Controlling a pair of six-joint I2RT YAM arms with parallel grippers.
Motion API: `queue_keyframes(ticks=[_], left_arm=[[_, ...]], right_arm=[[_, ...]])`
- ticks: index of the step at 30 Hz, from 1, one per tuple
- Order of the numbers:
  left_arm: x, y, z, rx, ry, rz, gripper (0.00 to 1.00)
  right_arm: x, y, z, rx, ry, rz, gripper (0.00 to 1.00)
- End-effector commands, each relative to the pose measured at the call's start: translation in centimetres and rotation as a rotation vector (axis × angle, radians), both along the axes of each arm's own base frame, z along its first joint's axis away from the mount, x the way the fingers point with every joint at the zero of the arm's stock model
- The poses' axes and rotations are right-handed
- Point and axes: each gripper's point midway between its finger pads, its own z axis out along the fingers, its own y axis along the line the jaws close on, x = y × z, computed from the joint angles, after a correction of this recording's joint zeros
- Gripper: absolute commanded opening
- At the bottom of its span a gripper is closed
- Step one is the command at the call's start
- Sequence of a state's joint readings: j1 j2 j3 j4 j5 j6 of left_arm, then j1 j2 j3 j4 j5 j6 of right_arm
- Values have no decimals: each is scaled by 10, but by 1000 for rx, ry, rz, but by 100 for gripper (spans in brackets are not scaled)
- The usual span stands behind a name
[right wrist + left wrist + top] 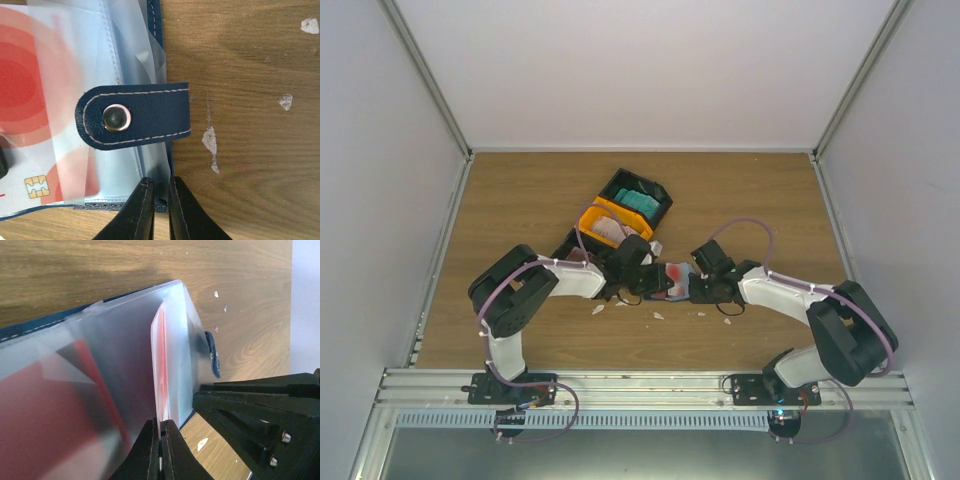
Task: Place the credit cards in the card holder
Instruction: Insert the credit card into the card holder.
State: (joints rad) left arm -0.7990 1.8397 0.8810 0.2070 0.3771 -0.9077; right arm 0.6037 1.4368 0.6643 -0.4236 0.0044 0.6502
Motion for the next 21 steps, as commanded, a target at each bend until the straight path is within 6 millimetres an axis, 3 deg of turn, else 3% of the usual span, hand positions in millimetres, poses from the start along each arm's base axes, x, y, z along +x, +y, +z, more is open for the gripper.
queue_keyframes(ticks=[1,21], left_arm=[[-1,-13,-3,2,-18,-17,2],[-18,-23,-10,116,-50,-104,20]], right_arm=[[-18,10,-14,61,73,27,9],[-13,10,-6,83,52,16,9]])
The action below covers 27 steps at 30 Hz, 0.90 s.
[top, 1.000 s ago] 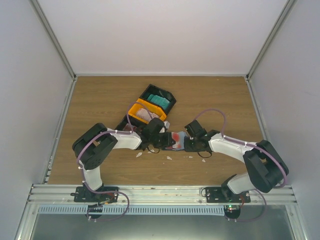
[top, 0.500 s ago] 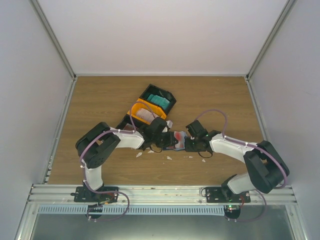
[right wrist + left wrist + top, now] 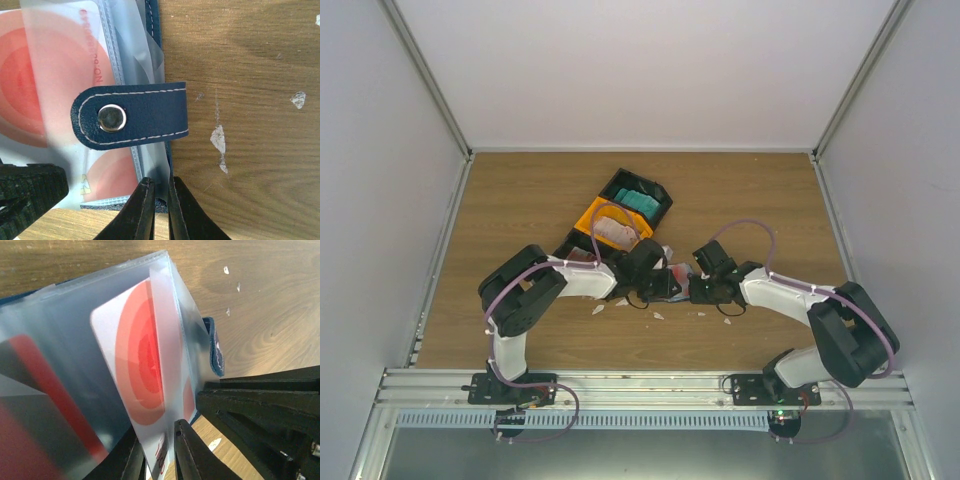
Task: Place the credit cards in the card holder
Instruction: Insert the credit card into the card holder.
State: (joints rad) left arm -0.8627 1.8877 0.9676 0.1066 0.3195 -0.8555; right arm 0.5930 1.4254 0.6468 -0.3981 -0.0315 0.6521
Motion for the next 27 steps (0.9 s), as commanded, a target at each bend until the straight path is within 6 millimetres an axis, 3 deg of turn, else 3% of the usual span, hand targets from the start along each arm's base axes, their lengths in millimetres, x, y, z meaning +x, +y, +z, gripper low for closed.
queue_keyframes(ticks=[1,7,18,27], left_arm=[[-8,-4,0,40,-29,-48,22],[-9,-1,14,54,-66,-59,31],[-20,16,27,87,-63,-49,59],[-10,28,26,158,-100,1,55]], right_arm=[[-12,6,-7,42,51,14,9],[-10,4,-4,42,41,4,9],[-5,7,7,72,12,7,10],[4,13,35,129,-68,16,22]])
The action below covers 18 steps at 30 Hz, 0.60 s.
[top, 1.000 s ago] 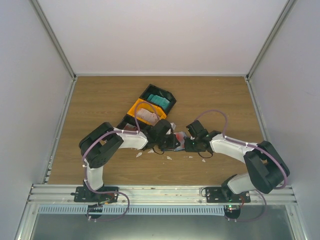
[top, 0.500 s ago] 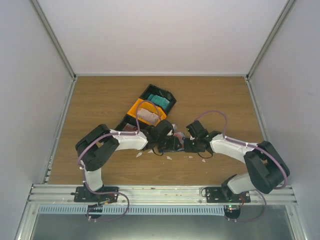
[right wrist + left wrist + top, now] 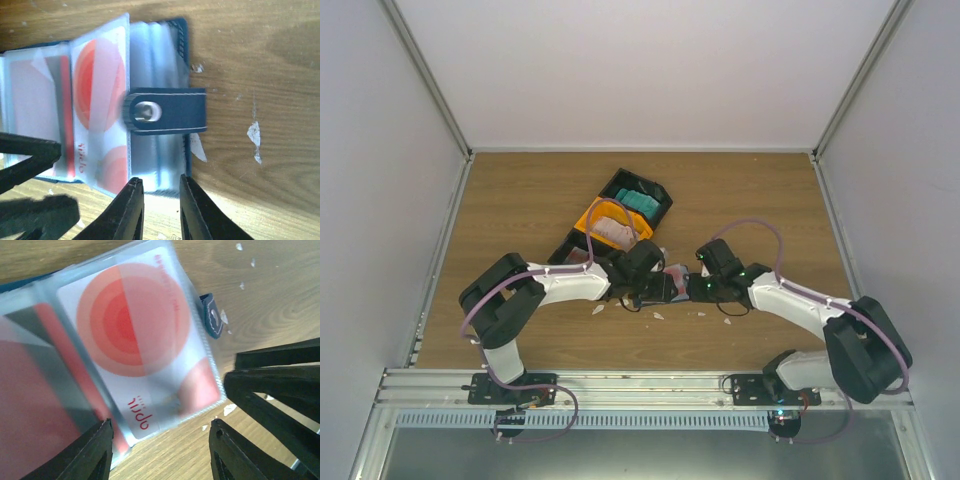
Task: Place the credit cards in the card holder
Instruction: Insert the credit card into the card holder, then turn over the card slot in the card holder.
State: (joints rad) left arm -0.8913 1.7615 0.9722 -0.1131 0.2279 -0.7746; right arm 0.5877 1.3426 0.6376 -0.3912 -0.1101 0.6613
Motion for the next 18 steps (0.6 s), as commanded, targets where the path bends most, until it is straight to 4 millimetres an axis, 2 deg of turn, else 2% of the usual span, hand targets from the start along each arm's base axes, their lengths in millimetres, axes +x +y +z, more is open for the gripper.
queue_keyframes(ticks=[1,3,6,11,18], left_arm=[[8,5,8,35,-55,29,53],[10,5,6,46,-61,27,48],[12,6,3,61,-63,38,38],[16,6,-7,90,-63,41,33],[21,4,-17,120,-65,38,18]], right_arm=[[6,0,15,22,-47,-8,25],[7,-1,17,18,-52,-12,30],[8,-2,16,13,-51,-19,31],[10,-4,20,12,-73,-34,31],[11,8,30,81,-93,3,33]])
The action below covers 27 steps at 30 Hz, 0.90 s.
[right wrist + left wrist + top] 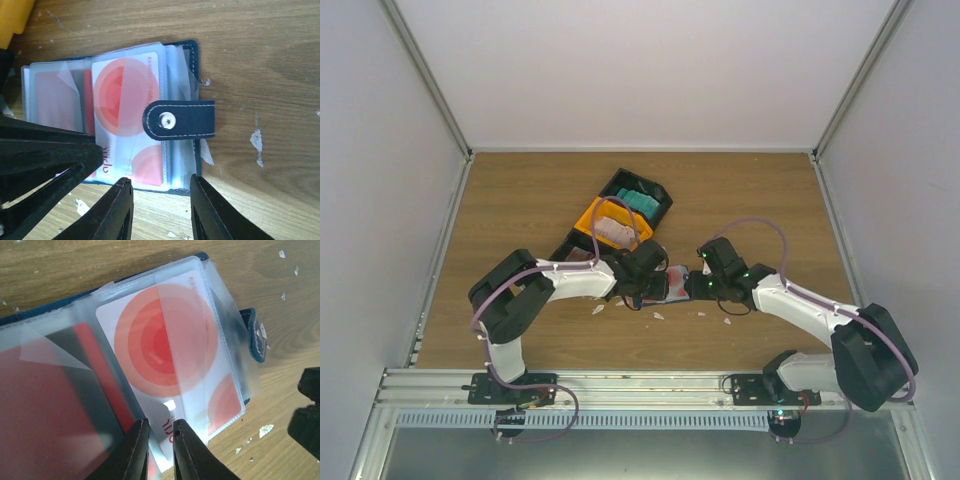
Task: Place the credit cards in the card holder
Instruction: Turn over the card slot in the card holder.
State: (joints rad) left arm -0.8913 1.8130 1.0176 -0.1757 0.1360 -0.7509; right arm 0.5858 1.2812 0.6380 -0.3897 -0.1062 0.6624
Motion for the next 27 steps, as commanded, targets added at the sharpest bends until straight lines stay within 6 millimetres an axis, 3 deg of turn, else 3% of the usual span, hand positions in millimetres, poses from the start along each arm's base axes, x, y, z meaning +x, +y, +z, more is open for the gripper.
queue_keyframes(ticks=[1,17,21,27], left_arm=[[9,-4,-2,20,-35,1,17],[1,12,-37,116,13,4,8],[-1,13,-40,123,20,3,8],[-1,14,-40,122,19,0,7]], right_arm=[[7,8,13,57,-40,11,34],[4,15,-14,63,33,17,29],[5,15,-17,59,37,21,32],[5,25,-15,103,35,52,26]])
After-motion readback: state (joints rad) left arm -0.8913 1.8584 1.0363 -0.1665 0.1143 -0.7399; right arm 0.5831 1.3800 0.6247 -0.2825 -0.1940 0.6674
